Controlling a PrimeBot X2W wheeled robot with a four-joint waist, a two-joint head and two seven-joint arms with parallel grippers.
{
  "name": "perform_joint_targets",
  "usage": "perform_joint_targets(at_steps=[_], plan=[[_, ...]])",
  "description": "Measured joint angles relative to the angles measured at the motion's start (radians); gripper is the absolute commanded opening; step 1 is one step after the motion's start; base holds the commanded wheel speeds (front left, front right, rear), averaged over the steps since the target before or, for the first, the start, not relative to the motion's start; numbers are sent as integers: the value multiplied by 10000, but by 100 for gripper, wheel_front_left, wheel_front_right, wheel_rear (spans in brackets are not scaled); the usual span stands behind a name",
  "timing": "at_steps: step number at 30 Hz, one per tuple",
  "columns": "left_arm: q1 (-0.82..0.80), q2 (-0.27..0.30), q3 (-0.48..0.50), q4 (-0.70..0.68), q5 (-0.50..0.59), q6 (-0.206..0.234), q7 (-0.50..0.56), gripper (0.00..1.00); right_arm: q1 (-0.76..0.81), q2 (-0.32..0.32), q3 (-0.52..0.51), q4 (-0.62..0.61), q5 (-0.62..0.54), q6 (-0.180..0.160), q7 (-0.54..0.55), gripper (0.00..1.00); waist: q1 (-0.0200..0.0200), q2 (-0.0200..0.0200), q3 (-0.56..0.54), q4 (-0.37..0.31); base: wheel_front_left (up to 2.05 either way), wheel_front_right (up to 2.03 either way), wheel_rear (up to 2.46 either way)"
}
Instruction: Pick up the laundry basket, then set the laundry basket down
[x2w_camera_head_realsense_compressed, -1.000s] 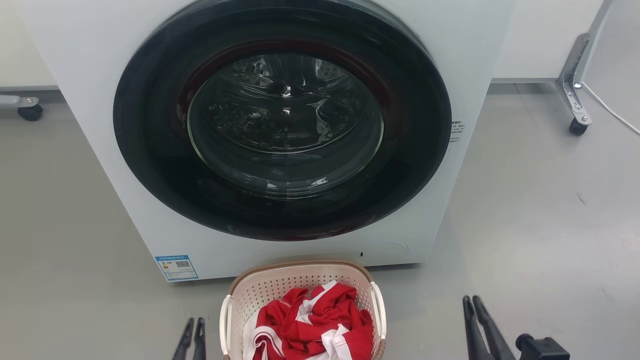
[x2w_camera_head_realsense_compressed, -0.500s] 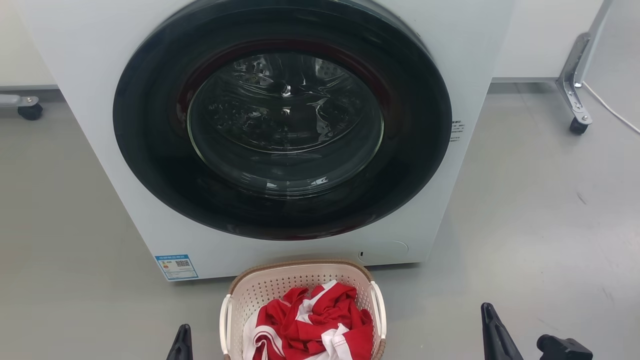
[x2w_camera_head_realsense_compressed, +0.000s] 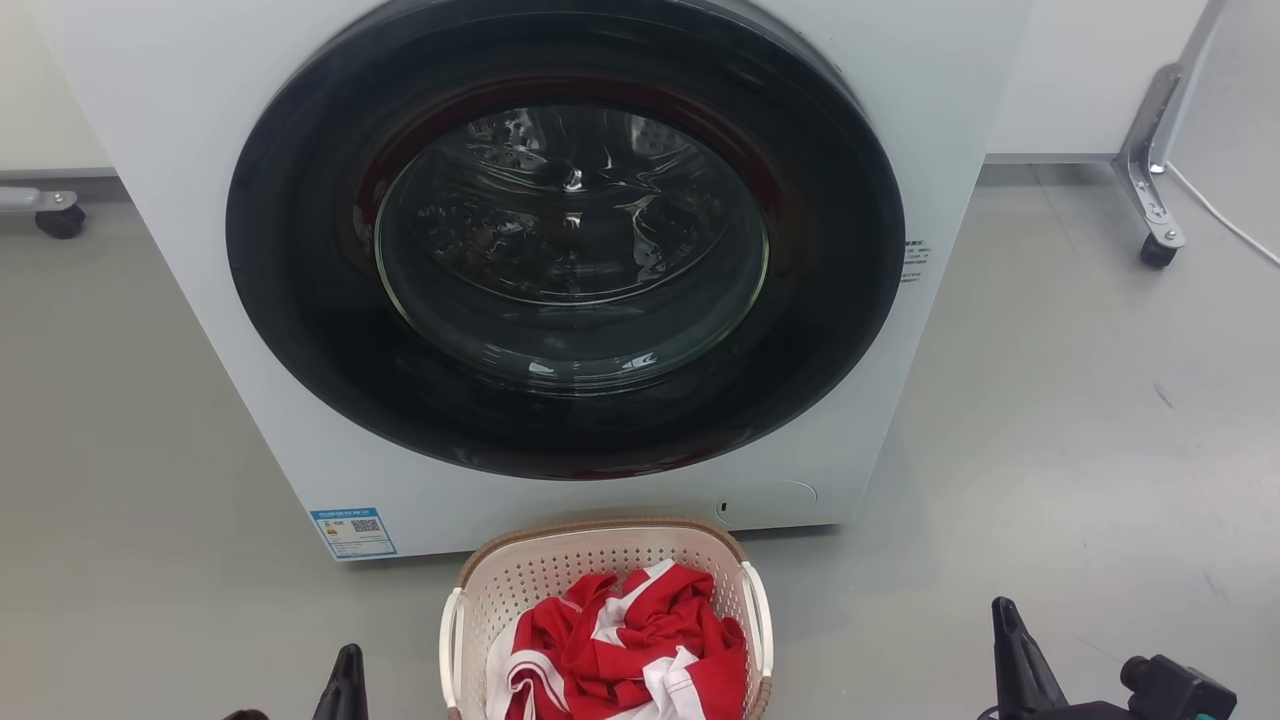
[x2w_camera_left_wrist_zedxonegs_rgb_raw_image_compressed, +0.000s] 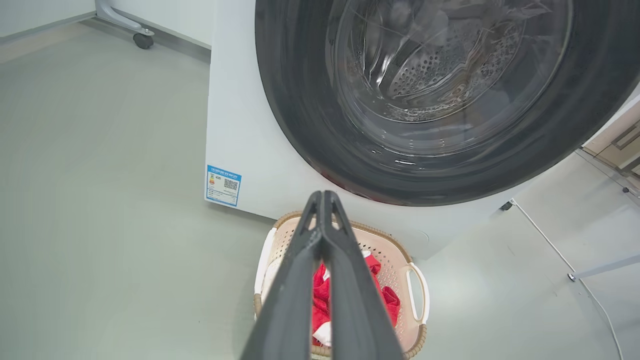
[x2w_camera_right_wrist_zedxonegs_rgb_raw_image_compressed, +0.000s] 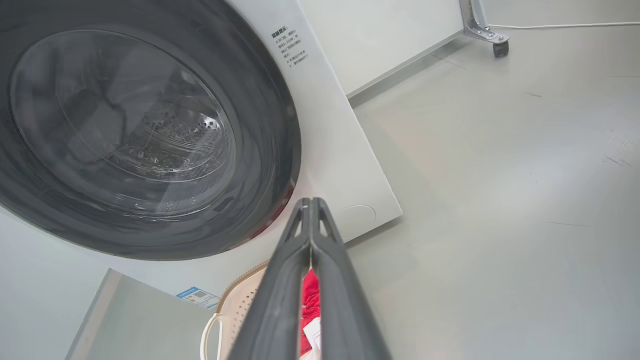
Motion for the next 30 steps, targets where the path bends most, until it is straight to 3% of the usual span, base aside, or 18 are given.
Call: perform_joint_targets(at_steps=[30], plan=[[-705, -180, 901, 362, -4332, -786, 1101, 0, -417, 121, -1369, 382, 3979, 746, 1126, 0, 0, 0, 38, 13, 0, 0, 0]])
